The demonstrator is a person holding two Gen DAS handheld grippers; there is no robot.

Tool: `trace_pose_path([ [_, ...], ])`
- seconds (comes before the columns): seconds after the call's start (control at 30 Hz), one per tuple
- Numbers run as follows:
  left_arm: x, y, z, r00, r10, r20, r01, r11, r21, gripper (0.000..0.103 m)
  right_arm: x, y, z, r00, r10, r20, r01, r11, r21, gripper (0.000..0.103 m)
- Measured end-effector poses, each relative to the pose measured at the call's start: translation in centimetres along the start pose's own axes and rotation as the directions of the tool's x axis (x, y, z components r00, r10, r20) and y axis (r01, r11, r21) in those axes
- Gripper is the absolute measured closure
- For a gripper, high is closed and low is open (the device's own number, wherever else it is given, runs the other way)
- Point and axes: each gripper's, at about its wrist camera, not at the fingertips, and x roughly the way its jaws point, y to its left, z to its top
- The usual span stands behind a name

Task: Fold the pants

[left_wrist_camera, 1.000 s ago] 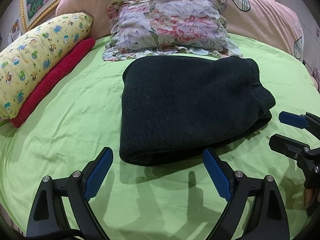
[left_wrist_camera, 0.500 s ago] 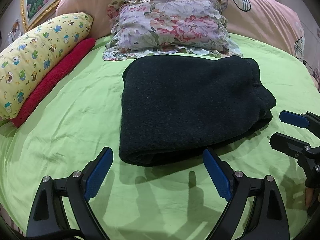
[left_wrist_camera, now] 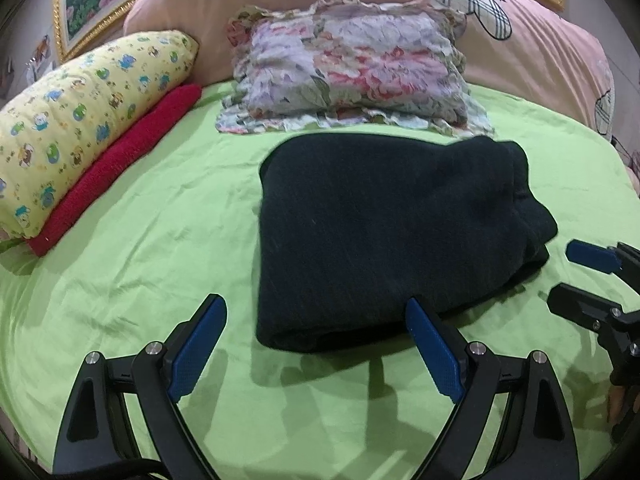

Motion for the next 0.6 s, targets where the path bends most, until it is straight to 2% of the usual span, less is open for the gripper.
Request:
trace_pose_path([
  [0.33, -0.3, -0.3, 0.5, 0.999, 0.029, 0.023, -0.030, 0.999, 0.021, 0.012, 0.1, -0.2, 0.1, 1.000, -0.005, 0.001, 0.005, 1.000, -0.001, 0.024],
  [0.47, -0.2, 0.0, 0.8, 1.000, -0.009, 0.000, 0.009, 1.000, -0.002, 0.011, 0.0, -0.4, 0.2, 1.000, -0.009, 0.000, 0.009, 1.000, 0.004, 0.024],
  [0.6, -0.3, 0.1, 1.6, 1.000, 0.012, 0.014, -0.012, 1.000, -0.008, 0.011, -0.2, -0.5, 0.3, 1.000, -0.009, 0.010, 0.009, 1.000, 0.014, 0.024],
])
